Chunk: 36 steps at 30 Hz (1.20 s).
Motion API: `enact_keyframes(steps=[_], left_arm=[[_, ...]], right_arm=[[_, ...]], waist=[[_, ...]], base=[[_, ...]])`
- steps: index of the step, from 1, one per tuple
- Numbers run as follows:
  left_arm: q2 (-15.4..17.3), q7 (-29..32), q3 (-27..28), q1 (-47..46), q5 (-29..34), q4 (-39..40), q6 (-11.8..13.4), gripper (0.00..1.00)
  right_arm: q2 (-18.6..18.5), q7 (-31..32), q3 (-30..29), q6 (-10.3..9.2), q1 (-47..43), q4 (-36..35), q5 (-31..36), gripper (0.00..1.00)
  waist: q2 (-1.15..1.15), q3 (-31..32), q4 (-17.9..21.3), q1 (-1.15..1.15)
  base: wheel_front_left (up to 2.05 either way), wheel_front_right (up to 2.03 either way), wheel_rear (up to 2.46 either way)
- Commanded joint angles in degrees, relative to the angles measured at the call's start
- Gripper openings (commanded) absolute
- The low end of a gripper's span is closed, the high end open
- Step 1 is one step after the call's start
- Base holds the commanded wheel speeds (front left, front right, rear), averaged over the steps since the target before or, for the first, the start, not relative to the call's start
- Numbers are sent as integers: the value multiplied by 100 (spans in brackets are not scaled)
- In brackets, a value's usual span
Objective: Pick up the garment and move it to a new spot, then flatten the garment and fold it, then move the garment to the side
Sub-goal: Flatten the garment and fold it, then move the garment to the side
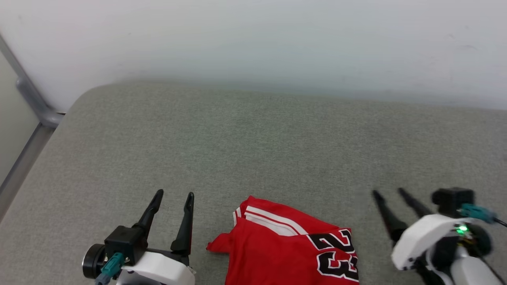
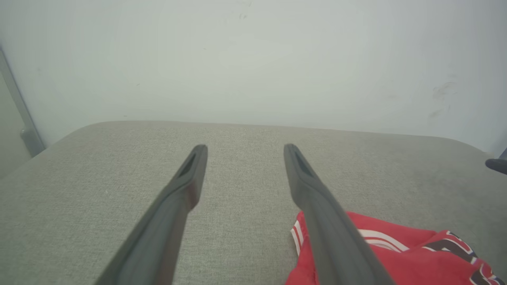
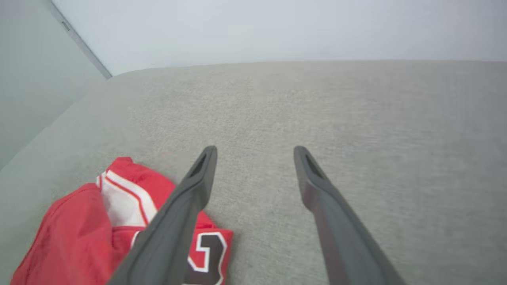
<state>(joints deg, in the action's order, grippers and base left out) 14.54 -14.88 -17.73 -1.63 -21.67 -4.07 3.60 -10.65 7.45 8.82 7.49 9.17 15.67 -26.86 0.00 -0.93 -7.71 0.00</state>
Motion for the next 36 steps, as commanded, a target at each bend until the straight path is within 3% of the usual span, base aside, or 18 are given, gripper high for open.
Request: enact_keyframes(steps=[1, 7, 14, 22, 34, 36], left_arm=[[42, -29, 58, 56, -9, 28, 39, 100], [84, -35, 173, 123, 21, 72, 135, 100], [162, -39, 213, 177, 92, 73, 167, 100], [186, -42, 244, 218, 138, 20, 180, 100], [137, -41, 274, 200, 174, -29, 166, 100], [112, -42, 287, 151, 182, -23, 149, 100]], right_arm=[[88, -123, -354, -1, -163, -176, 406, 100], [462, -767, -1381, -1, -710, -1274, 1664, 100], [739, -991, -1547, -1, -1547, -2354, 2118, 100], [780, -774, -1554, -1, -2227, -2978, 1856, 100], [782, -497, -1620, -1, -2266, -3071, 1716, 100], [780, -214, -1680, -2, -2281, -2943, 1575, 100]], waist=[[0, 29, 80, 0], [0, 96, 232, 0], [0, 218, 340, 0], [0, 264, 493, 0], [0, 241, 569, 0], [0, 198, 539, 0]], base=[[0, 0, 0], [0, 0, 0], [0, 0, 0], [0, 0, 0], [0, 0, 0], [0, 0, 0]])
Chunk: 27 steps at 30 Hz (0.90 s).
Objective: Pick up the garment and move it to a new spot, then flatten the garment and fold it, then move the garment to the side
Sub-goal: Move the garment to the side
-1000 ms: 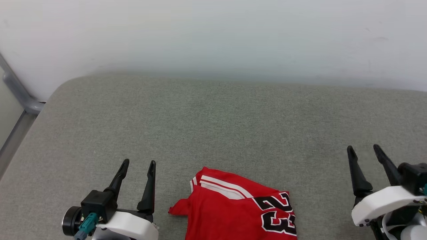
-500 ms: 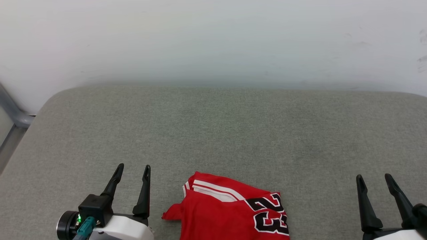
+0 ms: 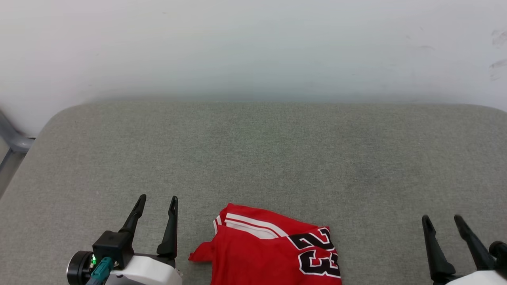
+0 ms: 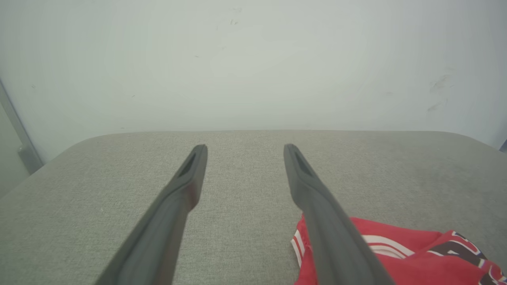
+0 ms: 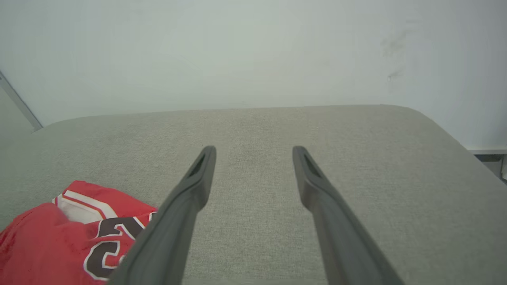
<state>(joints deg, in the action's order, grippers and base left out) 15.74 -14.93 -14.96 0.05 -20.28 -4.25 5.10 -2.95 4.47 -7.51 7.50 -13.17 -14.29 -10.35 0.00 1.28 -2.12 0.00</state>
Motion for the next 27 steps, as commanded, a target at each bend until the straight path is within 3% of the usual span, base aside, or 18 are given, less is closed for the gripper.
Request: enact_keyframes(steps=[1, 3, 14, 16, 19, 27], left_arm=[[-23, -36, 12, -45, 45, 0, -14, 100], [-35, -33, 19, -73, 52, 15, -23, 100], [-290, -31, 76, -417, 246, 172, -261, 100], [-389, -27, 93, -501, 297, 173, -349, 100], [-481, -27, 149, -570, 338, 148, -415, 100], [-665, -27, 330, -720, 493, 86, -625, 100]], right_arm=[[11, 256, -52, -3, -56, 151, -175, 100], [10, 401, -85, -3, -33, 217, -292, 100], [-172, 3037, -19, -3, 440, 1420, -1707, 100], [-125, 3542, 102, -3, 626, 1591, -2240, 100], [-61, 3856, 198, -3, 795, 1761, -2821, 100], [12, 4213, 478, -8, 1105, 2440, -3396, 100]], waist=[[0, -44, -40, 0], [0, -70, -67, 0], [0, -598, -580, 0], [0, -760, -736, 0], [0, -924, -858, 0], [0, -1214, -1059, 0]], base=[[0, 0, 0], [0, 0, 0], [0, 0, 0], [0, 0, 0], [0, 0, 0], [0, 0, 0]])
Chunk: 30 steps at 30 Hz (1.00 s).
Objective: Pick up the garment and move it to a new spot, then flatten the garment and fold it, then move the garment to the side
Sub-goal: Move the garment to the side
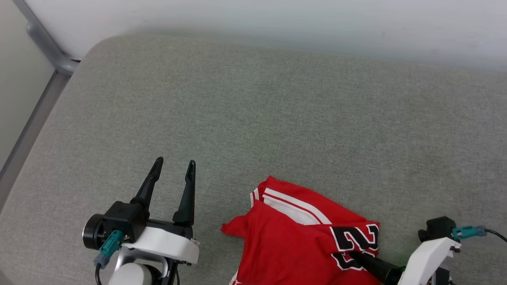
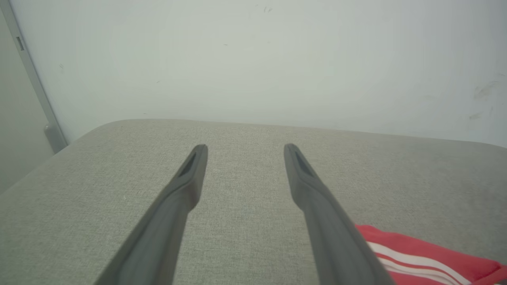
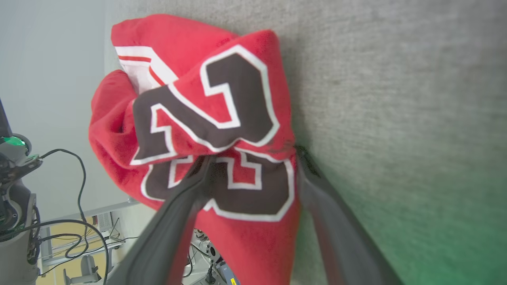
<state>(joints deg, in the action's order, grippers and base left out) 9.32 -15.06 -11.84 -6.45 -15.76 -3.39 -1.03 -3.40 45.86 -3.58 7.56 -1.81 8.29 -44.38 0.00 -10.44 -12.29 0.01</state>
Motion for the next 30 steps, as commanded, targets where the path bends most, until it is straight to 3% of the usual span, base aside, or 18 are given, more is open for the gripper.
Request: enact_keyframes(steps=[1, 2, 3, 9, 15, 23, 30], left_arm=[[-37, -14, 41, -78, 60, -13, -43, 100], [-51, -14, 61, -78, 71, -28, -56, 100], [-71, -14, 89, -72, 98, -44, -85, 100], [-141, -14, 200, 88, 211, -134, -151, 100], [-108, -14, 261, 285, 329, -142, -185, 100], [-109, -14, 247, 478, 406, -68, -197, 100], [-101, -14, 258, 408, 445, 103, -227, 100]], right_arm=[[63, 73, 132, -15, -12, 252, -24, 84], [68, 92, 190, -15, 7, 320, -42, 33], [72, 76, 244, -16, 35, 361, -63, 0], [-21, -307, 577, -10, 284, 56, 50, 0], [-416, -872, 808, -10, 361, -223, 925, 0], [-736, -949, 571, -10, 183, -145, 1765, 0], [-822, -1264, 283, -10, 534, -67, 2139, 0]], waist=[[0, -53, -50, -1], [0, -53, -55, -1], [0, -51, -54, -1], [0, 200, 85, -1], [0, 593, 496, -1], [0, 836, 1307, -1], [0, 552, 2154, -1]], base=[[0, 0, 0], [0, 0, 0], [0, 0, 0], [0, 0, 0], [0, 0, 0], [0, 0, 0], [0, 0, 0]])
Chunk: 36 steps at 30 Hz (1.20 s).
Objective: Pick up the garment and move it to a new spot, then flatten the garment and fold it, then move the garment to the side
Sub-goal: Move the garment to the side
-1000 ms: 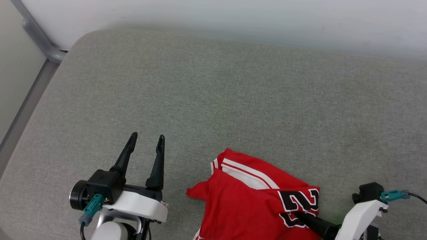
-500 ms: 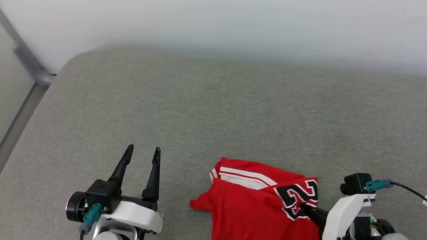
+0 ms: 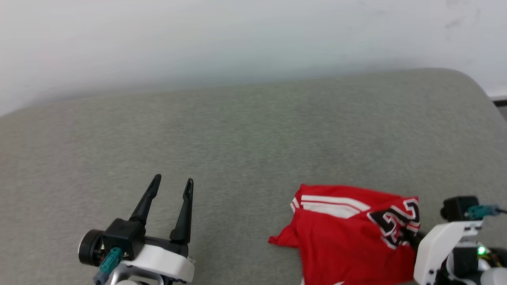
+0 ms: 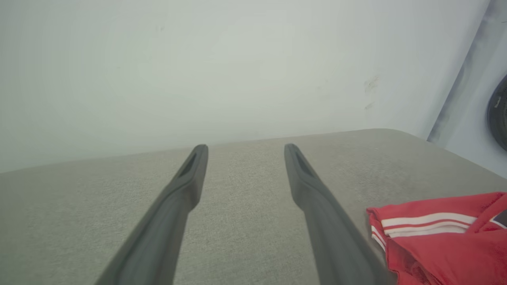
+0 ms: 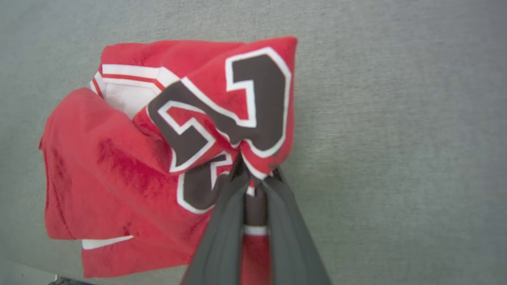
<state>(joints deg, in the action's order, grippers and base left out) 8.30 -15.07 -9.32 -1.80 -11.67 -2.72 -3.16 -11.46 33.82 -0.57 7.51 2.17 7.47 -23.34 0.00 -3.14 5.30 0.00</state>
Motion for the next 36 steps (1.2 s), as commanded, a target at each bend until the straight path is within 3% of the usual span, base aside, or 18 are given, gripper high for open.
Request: enact_keyframes(steps=[1, 7, 11, 21, 28, 29, 30, 36], left_arm=[[12, -12, 11, -102, 43, 62, -25, 100], [170, -12, -47, -400, 133, 271, -115, 100], [315, 25, -118, -708, 181, 412, -192, 100], [676, 137, -273, -1430, 230, 797, -325, 100], [799, 128, -353, -1641, 163, 863, -359, 100], [816, 121, -379, -1668, 148, 841, -363, 100], [815, 115, -391, -1680, 140, 825, -366, 100], [745, 80, -441, -1730, 90, 703, -352, 100]], right_arm=[[-3, -193, -92, -5, 243, 52, 120, 0], [98, -885, -696, -4, 1212, 523, 738, 0], [-70, -1207, -1238, -5, 1909, 920, 1147, 0], [-477, -1663, -2547, -5, 3209, 1596, 2088, 0], [-434, -1926, -2959, -5, 3549, 1932, 2645, 0], [-411, -2092, -3046, -5, 3640, 2038, 2814, 45], [-374, -2174, -3073, -5, 3676, 2103, 2880, 100], [-300, -2605, -3310, -6, 3699, 2289, 3210, 100]], waist=[[0, -258, 513, 0], [0, -953, 1094, 0], [0, -1474, 1232, 0], [0, -2579, 1053, 0], [0, -2876, 912, 0], [0, -2916, 879, 0], [0, -2920, 866, 0], [0, -2775, 737, 0]], base=[[0, 0, 0], [0, 0, 0], [0, 0, 0], [0, 0, 0], [0, 0, 0], [0, 0, 0], [0, 0, 0], [0, 0, 0]])
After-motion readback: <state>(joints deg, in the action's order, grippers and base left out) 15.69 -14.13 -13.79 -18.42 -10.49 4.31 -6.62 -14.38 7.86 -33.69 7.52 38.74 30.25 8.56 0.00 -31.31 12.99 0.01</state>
